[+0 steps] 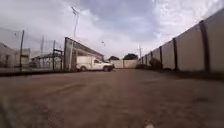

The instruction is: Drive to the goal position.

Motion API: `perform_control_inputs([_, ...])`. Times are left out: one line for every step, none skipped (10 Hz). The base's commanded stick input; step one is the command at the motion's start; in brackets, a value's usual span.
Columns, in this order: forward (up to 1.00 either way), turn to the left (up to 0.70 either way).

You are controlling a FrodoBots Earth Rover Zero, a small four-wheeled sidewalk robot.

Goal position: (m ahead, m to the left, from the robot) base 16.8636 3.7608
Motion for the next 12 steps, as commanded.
perform_control_inputs([1.0, -0.33])
perform_control_inputs([1.0, -0.24])
perform_control_inputs([1.0, -0.03])
perform_control_inputs([1.0, 0.0])
perform_control_inputs([1.0, 0.0])
perform_control_inputs([1.0, 0.0])
perform_control_inputs([1.0, 0.0])
perform_control_inputs([1.0, -0.21])
perform_control_inputs([1.0, -0.4])
perform_control_inputs([1.0, -0.4])
perform_control_inputs([1.0, -0.2])
perform_control_inputs([1.0, 0.0])
